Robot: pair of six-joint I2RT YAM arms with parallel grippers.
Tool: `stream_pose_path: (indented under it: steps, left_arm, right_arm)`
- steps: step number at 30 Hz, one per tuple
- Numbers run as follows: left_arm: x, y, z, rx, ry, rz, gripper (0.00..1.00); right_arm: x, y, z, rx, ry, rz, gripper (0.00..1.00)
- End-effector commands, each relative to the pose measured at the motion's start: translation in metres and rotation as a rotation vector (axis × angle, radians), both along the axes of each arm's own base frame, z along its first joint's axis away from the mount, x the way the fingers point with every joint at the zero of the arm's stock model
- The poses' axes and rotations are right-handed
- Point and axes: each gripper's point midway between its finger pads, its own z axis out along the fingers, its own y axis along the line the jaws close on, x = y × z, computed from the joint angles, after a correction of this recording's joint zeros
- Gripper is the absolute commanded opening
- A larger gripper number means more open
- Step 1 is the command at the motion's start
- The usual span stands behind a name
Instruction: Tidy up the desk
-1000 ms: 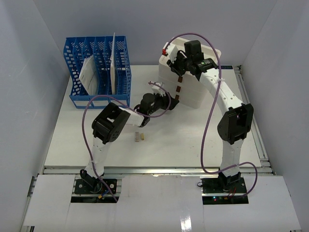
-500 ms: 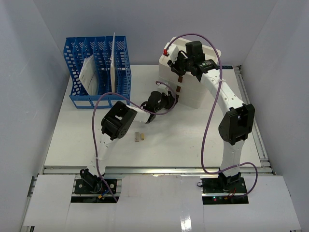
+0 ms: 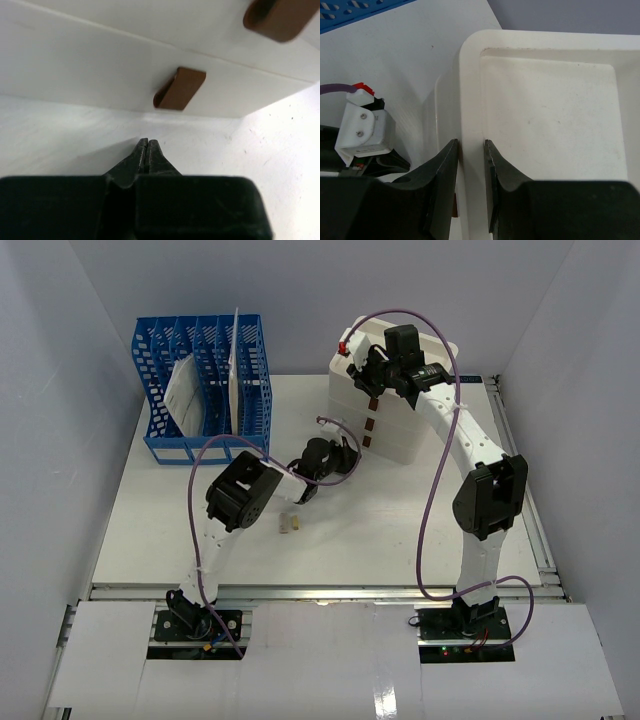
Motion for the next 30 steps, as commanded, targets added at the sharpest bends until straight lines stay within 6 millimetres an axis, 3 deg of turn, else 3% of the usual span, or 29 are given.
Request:
stream_pose_path:
  steps: [1,2,5,7,15,21,26,30]
  left_arm:
    - [-0.004,0.006,0.056,-0.059,-0.111,0.007,0.0]
    - [-0.005,0.007,0.057,-0.052,-0.123,0.001,0.01]
    - [-0.004,0.005,0.057,-0.028,-0.138,-0.007,0.36]
    - [-0.001,0.003,0.056,0.006,-0.173,-0.013,0.53]
    - [0.012,-0.016,0.05,0.09,-0.322,0.001,0.65]
    - [0.024,-0.022,0.046,0.146,-0.392,0.053,0.6]
    - [0.035,-0.024,0.042,0.159,-0.397,0.097,0.43]
    - [0.042,-0.021,0.046,0.181,-0.412,0.141,0.16]
  right_arm:
    - [-0.01,-0.023,-0.046,-0.076,0.149,-0.083,0.24]
    - [-0.01,-0.023,-0.046,-0.077,0.149,-0.082,0.24]
    - [-0.01,-0.023,-0.047,-0.079,0.153,-0.085,0.24]
    - [-0.011,-0.022,-0.049,-0.079,0.157,-0.082,0.25]
    - [-0.013,-0.022,-0.051,-0.081,0.16,-0.074,0.26]
    - [-0.016,-0.021,-0.049,-0.074,0.156,-0.062,0.26]
    - [-0.019,-0.02,-0.049,-0.066,0.16,-0.055,0.27]
    - [-0.021,-0.019,-0.05,-0.064,0.166,-0.05,0.27]
